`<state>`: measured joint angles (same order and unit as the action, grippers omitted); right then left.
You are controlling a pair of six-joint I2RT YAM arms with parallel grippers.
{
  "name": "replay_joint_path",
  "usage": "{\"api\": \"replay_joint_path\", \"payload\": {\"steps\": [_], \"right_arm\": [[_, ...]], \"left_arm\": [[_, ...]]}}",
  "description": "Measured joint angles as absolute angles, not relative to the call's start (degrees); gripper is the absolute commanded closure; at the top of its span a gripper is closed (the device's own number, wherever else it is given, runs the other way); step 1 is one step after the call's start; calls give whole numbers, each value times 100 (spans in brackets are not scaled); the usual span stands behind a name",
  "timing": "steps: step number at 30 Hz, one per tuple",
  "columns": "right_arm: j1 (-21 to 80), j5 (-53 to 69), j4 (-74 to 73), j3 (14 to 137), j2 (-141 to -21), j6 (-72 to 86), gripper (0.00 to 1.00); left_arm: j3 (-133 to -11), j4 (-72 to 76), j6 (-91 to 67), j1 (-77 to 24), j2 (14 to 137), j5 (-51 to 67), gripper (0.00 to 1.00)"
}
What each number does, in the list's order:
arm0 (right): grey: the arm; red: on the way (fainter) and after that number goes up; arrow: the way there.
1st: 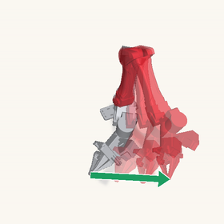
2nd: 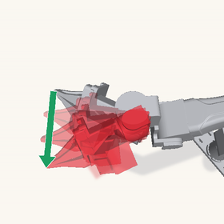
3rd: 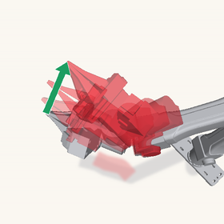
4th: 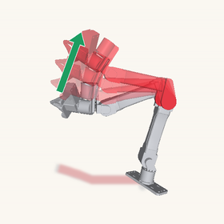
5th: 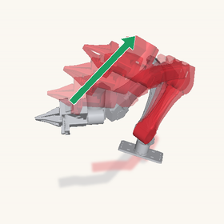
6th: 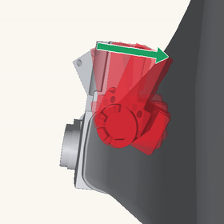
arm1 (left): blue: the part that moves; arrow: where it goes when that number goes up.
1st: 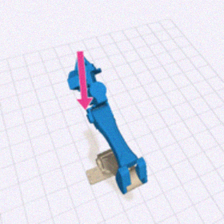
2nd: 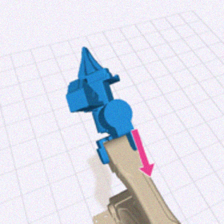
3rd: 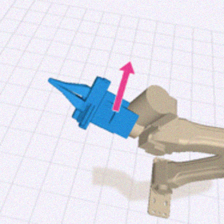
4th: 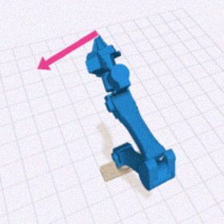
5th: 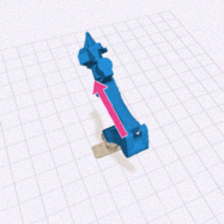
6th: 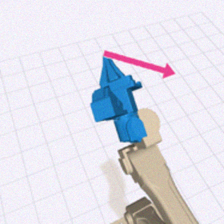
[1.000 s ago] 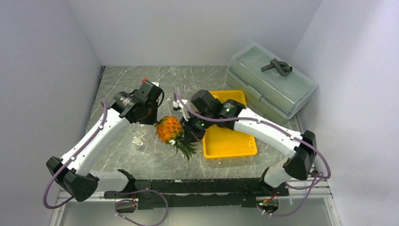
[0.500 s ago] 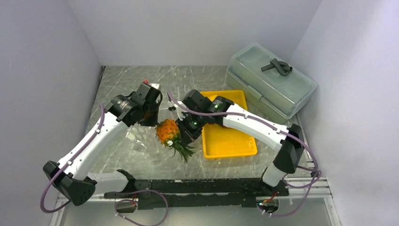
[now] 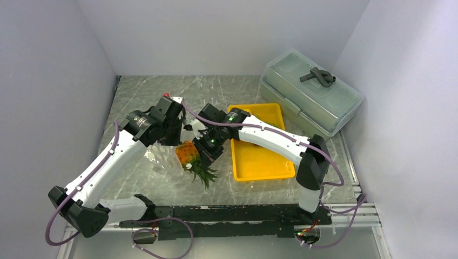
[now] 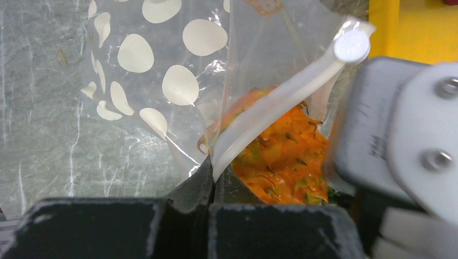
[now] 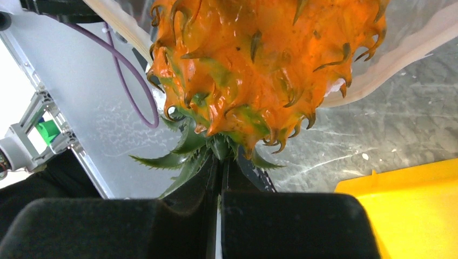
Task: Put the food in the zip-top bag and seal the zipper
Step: Place the fake fruit in the zipper food storage bag.
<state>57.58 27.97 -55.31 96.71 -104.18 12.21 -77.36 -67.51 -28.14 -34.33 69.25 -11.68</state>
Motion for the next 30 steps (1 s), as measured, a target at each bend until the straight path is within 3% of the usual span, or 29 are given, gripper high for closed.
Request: {"api": "replay_joint_path", "payload": {"steps": [3,5,7,19,30], "right_arm": [[5765,2908,-5566,9682,-10464,1221,89],[5771,2919,-5568,9706,-10468,1229,72],[5778,2910,-5561,9738,-10468,1299,64],[5795,2698,-5109,9717,-10359,1702,56],[5795,1463,-4609,9290,-9133,2211,54]], "left_arm": [[-7725,-6746,-2814,-3433,6866,-1166,100],[-7701,-6740,-2814,-3433,6812,-1166,100],[-7688,-6711,-2814,-3433,6779,-1164,100],[-7607,-6687,-2814,-3437,6611,-1160,100],[-7502,-6689,-2814,-3437,6484,-1160,100]]}}
